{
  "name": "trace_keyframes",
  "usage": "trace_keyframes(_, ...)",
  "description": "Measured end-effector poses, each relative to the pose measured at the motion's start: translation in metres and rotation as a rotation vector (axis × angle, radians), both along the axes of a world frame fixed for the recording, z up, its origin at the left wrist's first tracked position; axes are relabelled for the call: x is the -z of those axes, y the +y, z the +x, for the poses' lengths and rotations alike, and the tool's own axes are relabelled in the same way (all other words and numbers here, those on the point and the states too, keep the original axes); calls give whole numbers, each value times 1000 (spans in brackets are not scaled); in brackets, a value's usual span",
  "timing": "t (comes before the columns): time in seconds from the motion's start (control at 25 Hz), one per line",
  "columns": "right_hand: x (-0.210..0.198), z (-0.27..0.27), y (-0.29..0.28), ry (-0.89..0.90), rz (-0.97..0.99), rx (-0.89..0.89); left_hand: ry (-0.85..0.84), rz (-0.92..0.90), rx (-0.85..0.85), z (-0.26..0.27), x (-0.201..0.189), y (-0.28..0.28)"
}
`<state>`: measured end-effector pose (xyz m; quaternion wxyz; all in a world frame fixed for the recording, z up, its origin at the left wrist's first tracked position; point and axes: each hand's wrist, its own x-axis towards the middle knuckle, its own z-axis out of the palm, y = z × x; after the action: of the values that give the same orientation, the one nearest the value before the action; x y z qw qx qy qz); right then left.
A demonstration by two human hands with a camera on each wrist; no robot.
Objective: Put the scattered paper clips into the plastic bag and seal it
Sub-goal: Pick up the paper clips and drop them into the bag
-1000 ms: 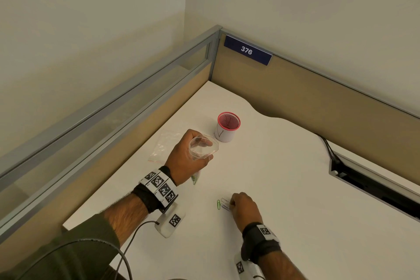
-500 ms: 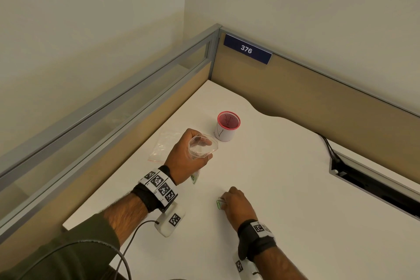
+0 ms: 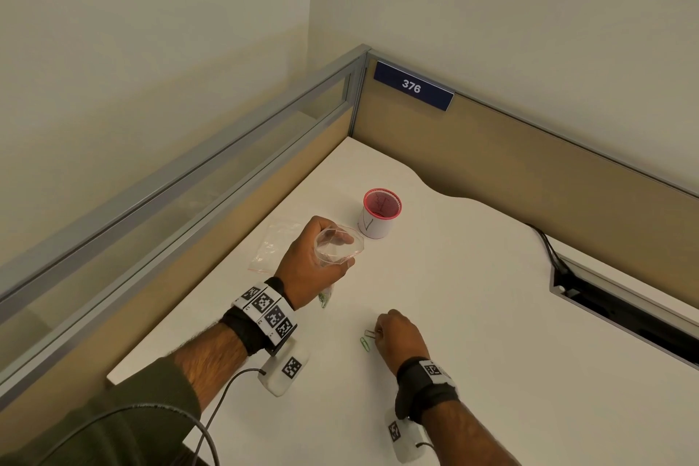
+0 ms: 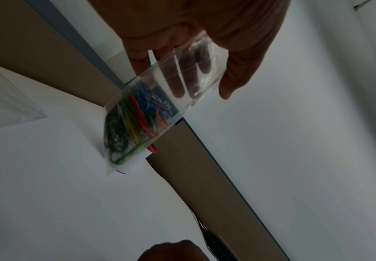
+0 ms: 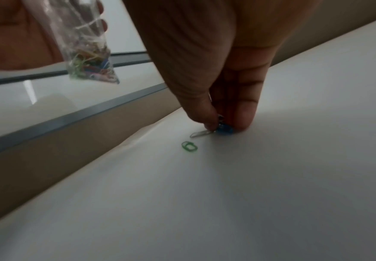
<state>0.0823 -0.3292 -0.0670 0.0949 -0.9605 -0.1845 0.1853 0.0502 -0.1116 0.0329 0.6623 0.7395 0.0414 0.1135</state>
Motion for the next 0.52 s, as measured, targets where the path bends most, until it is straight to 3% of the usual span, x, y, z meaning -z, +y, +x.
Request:
trace_keyframes(0.12, -7, 7, -9, 84, 101, 133, 2, -1, 0, 0, 0, 0)
trace_keyframes(0.24, -27, 9, -20, 161, 322, 287, 1, 9, 5, 1, 2, -1)
trace_keyframes(0.36, -74, 9, -15, 117, 596, 339, -1, 22, 10, 3, 4, -4)
trace_keyframes(0.52, -152, 13, 14, 18, 901, 256, 9, 35, 29, 6, 6, -10)
